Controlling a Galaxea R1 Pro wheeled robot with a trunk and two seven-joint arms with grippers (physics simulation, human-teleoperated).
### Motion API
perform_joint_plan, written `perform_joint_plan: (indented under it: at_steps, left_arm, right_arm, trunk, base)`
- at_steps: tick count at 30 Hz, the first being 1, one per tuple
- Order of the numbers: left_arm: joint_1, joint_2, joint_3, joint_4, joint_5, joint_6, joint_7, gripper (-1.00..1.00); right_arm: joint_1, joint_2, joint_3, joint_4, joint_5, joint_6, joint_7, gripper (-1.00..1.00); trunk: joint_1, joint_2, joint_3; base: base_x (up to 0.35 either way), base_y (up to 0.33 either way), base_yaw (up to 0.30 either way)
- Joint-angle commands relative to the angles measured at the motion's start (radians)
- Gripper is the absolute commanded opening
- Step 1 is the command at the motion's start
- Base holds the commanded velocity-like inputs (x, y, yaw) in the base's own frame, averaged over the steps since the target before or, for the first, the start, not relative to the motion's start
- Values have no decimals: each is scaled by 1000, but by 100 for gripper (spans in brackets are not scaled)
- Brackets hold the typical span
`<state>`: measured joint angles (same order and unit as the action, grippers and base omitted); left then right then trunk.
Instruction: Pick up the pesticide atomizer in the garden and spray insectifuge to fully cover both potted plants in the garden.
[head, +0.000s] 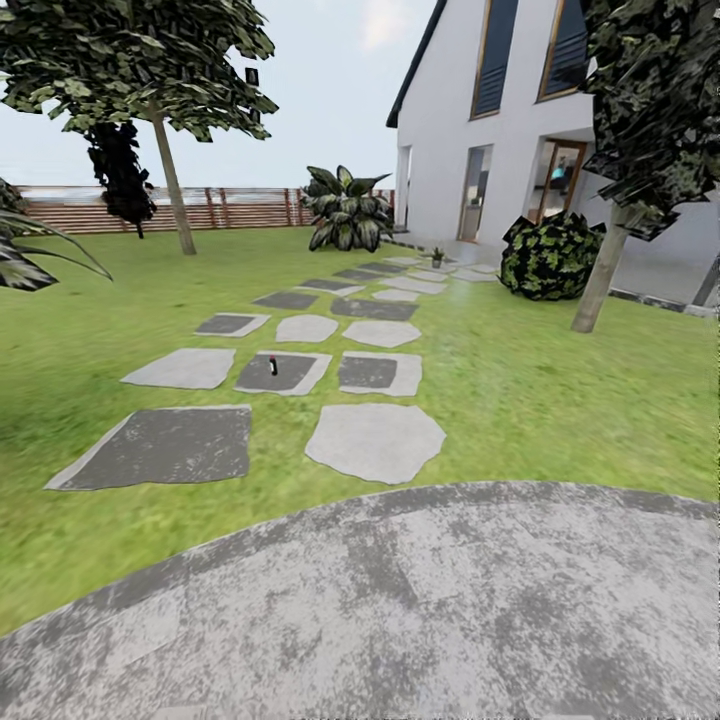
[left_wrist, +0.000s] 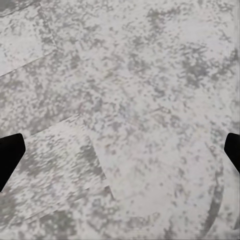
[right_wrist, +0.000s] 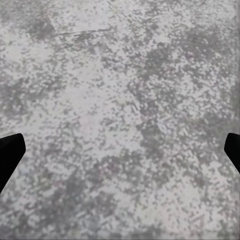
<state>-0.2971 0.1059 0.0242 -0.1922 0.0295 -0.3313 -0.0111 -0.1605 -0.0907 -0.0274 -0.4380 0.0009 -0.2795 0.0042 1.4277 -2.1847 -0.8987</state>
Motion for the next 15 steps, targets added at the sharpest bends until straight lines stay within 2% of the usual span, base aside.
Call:
perform_joint_plan:
  at_steps: [1,9,15]
  left_arm:
    - [0,0,2,1,4,-3,-1,100]
    - [-2,0,5,1,9,-1,5,100]
    - [-1,0,5,2,6,-2,7,100]
  right_arm:
    - [-1,0,-2,1,0,-4,0,100]
    - [-1,0,2,0,4,-4,1,100]
    - [-1,0,5,1,11,-4,2,100]
  trunk:
    - [0,0,-2]
    - [0,0,-14]
    - [0,0,-16]
  base:
    - [0,0,-75]
    - [5,0,-43]
    - [256,0,-2]
